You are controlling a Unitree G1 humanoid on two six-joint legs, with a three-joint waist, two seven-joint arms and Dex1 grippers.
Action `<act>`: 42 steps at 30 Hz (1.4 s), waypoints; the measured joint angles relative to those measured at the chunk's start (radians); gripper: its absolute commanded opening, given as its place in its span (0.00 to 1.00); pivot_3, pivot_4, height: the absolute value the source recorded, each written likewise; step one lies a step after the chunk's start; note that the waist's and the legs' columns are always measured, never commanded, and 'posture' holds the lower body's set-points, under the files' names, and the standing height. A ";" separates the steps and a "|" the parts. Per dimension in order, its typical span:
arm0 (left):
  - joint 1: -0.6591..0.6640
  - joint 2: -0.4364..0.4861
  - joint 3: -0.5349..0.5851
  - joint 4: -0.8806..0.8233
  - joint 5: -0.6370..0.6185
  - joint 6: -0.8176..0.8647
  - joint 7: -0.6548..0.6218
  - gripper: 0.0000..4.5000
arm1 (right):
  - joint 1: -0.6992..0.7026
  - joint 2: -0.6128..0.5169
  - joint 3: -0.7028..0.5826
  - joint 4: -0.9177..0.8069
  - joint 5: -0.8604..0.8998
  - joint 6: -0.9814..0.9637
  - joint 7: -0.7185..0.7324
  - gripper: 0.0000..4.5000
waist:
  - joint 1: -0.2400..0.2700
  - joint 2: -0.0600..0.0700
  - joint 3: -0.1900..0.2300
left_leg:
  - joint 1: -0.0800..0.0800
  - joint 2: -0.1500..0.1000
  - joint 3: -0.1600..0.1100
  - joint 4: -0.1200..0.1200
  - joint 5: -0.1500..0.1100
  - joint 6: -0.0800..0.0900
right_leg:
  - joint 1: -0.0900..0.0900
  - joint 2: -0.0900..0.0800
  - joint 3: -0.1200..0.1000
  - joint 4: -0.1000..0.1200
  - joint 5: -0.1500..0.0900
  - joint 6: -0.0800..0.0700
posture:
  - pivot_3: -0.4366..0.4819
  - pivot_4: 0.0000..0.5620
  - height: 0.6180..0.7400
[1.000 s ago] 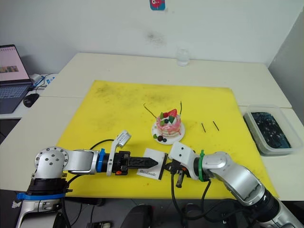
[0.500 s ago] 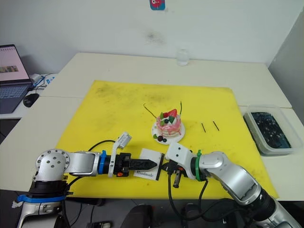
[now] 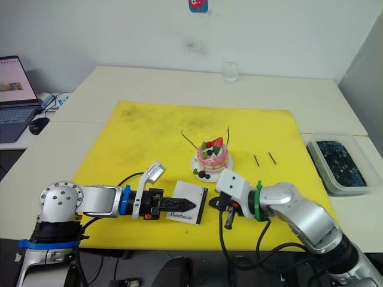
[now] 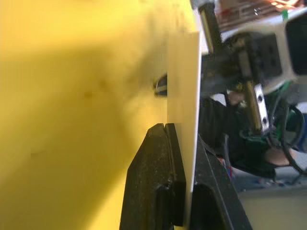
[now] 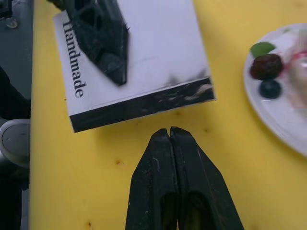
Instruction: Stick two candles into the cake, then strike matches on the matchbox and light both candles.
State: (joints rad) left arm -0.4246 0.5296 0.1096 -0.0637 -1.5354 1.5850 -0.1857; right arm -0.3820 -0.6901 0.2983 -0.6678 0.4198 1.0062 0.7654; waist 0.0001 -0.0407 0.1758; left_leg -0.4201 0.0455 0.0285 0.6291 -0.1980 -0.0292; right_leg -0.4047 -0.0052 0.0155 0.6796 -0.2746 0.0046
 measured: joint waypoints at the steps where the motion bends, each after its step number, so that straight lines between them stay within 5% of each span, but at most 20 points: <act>1: 0.000 -0.023 -0.010 0.000 -0.001 -0.012 0.021 0.00 | 0.000 -0.024 -0.028 -0.015 0.013 0.010 0.006 0.00 | 0.001 0.000 0.000 | 0.000 0.000 0.000 0.000 0.000 0.000 | 0.000 0.000 0.000 0.000 0.000 0.000 | 0.48 0.27 1.00; 6: 0.033 -0.111 -0.046 0.008 0.007 -0.080 0.128 0.00 | 0.027 -0.093 -0.089 -0.044 0.044 0.030 0.018 0.00 | -0.005 0.000 0.000 | 0.000 0.001 0.000 0.000 0.000 0.000 | 0.000 0.001 0.000 0.000 0.000 0.000 | 0.48 0.27 1.00; 14: 0.062 -0.145 -0.057 0.011 0.061 -0.127 0.155 0.00 | 0.044 -0.061 0.000 -0.015 0.017 0.006 -0.022 0.00 | -0.006 0.000 0.000 | 0.002 0.001 0.000 0.000 0.000 0.000 | 0.001 0.002 0.001 0.001 0.000 0.000 | 0.48 0.27 1.00; 19: 0.065 -0.145 -0.060 0.012 0.069 -0.126 0.152 0.32 | 0.040 -0.050 0.060 0.049 -0.042 -0.044 -0.028 0.00 | -0.006 0.000 0.000 | 0.002 0.000 0.001 0.000 0.000 0.000 | 0.001 0.002 0.001 0.000 0.000 0.001 | 0.48 0.27 1.00; 42: 0.070 -0.142 -0.055 0.020 0.065 -0.123 0.150 0.32 | 0.018 0.000 0.141 0.143 -0.165 -0.157 0.004 0.00 | -0.008 0.000 0.000 | 0.002 0.001 0.000 0.000 0.000 0.000 | 0.000 0.003 0.001 0.001 0.000 0.000 | 0.48 0.27 1.00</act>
State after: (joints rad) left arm -0.3543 0.3876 0.0550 -0.0439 -1.4703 1.4624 -0.0353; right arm -0.3639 -0.6906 0.4392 -0.5253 0.2549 0.8488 0.7697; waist -0.0079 -0.0409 0.1756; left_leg -0.4178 0.0463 0.0287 0.6289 -0.1979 -0.0293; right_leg -0.4043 -0.0025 0.0163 0.6804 -0.2742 0.0050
